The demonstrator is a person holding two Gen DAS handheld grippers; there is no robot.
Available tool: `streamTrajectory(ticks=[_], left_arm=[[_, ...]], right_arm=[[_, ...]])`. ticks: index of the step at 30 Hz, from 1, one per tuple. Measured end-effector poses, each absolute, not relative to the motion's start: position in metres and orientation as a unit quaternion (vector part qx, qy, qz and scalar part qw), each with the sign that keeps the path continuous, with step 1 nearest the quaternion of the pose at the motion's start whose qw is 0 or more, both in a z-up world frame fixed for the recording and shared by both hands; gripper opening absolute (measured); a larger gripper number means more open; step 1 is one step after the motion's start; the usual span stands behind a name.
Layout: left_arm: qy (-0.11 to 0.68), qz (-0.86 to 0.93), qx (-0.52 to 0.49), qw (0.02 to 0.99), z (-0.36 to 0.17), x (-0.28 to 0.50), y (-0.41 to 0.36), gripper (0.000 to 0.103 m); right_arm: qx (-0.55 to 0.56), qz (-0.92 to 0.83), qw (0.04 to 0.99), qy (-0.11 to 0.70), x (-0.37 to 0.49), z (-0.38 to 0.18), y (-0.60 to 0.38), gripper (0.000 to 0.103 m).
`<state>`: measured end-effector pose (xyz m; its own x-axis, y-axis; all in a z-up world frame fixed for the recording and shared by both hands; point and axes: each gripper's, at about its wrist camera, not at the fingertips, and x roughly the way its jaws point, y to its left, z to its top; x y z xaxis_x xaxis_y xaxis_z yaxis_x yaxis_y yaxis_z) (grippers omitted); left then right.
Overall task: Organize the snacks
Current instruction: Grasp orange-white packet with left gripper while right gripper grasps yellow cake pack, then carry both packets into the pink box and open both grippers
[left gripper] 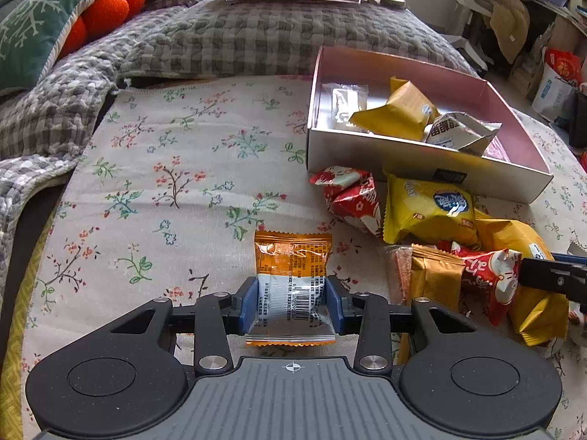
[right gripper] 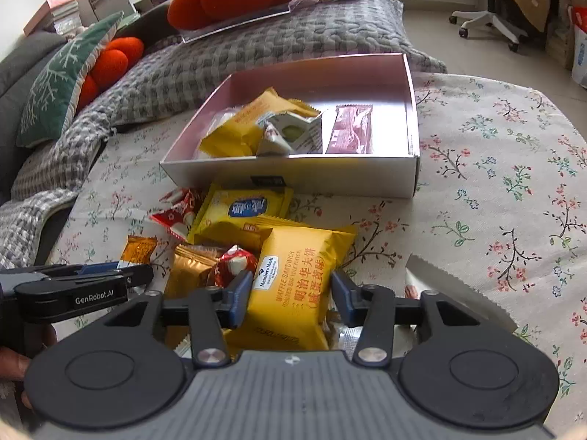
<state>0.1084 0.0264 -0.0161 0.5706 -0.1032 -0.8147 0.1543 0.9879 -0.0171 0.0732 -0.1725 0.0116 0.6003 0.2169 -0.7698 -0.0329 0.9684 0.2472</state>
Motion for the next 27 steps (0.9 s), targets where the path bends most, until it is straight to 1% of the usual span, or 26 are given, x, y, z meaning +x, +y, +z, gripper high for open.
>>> streamTrajectory(ticks=[2,5,11,27], left_arm=[[0.454,-0.075,0.031,0.888,-0.014,0.107,0.025,0.036],[0.449,-0.078,0.032,0.889,-0.012,0.106,0.024,0.036],[0.445,-0.082,0.027,0.892,-0.010,0.105,0.024,0.036],[0.416,-0.098,0.005,0.904,0.011,0.098,0.026,0.036]], right_arm=[[0.109,0.071,0.889,0.439,0.073,0.013,-0.175,0.037],[0.111,0.072,0.889,0.438,0.073,0.014,-0.175,0.033],[0.113,0.073,0.890,0.437,0.073,0.015,-0.175,0.030],[0.157,0.067,0.897,0.408,0.063,0.031,-0.194,0.029]])
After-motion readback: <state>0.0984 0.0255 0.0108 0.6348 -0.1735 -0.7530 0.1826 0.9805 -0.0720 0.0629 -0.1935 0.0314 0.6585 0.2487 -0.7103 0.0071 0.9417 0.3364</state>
